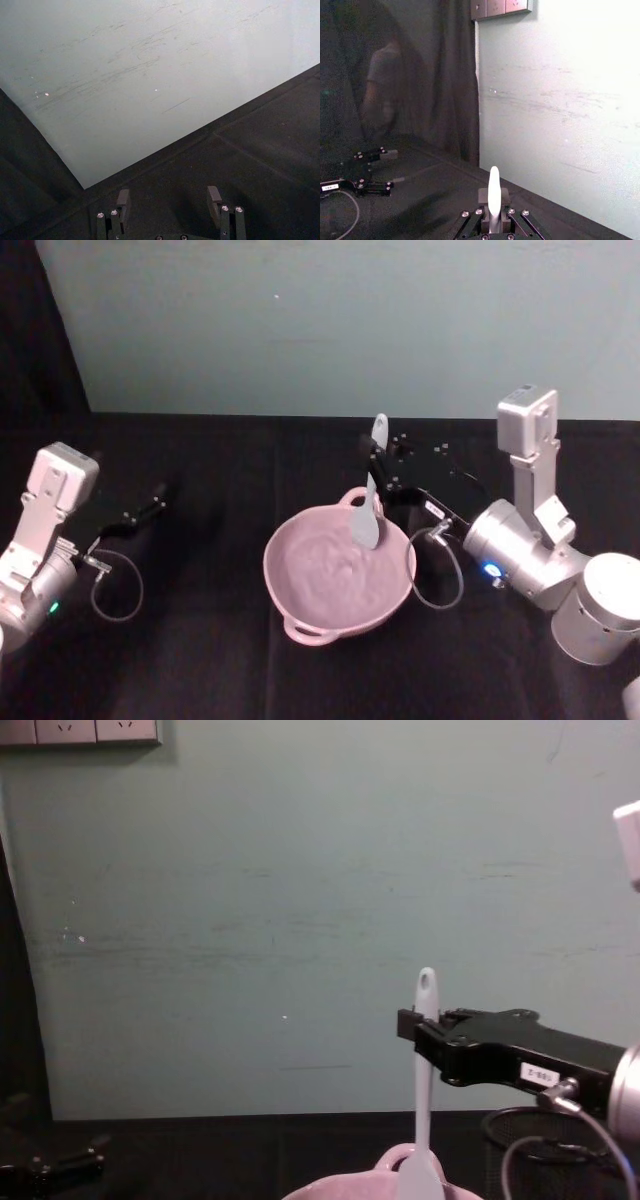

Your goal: Use the one hand to pick up the spoon and stir the clear water in the bowl.

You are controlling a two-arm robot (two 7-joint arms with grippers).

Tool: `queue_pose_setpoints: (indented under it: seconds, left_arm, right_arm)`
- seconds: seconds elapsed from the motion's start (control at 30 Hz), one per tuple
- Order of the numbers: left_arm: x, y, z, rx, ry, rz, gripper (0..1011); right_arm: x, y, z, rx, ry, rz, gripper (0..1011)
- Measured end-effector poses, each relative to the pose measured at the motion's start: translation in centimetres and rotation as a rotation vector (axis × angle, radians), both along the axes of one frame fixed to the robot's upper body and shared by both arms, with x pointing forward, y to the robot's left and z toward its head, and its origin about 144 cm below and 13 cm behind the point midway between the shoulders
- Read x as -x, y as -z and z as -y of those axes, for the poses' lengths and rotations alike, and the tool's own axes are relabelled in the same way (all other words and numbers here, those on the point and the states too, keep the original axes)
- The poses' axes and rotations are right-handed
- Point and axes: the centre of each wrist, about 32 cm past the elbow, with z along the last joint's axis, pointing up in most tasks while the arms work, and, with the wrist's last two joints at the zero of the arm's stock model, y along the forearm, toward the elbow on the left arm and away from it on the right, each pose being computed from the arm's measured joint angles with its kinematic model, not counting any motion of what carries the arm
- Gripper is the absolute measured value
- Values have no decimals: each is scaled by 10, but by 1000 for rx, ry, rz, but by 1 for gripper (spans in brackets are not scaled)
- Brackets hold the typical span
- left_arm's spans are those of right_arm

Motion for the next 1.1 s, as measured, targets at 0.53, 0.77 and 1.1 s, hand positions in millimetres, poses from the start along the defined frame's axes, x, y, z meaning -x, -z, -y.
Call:
queue_pose_setpoints:
  seconds: [0.53, 0.77, 1.1]
  left_arm:
    - [0, 0, 0, 0, 0, 0, 1005]
    - [0, 0, 0, 0, 0, 0, 1005]
    - [0, 0, 0, 0, 0, 0, 1005]
  right_arm:
    - [27, -4, -15, 85, -132, 9, 120]
    - [34, -1, -34, 88, -201, 6, 120]
    - [24, 3, -48, 46, -200, 4, 120]
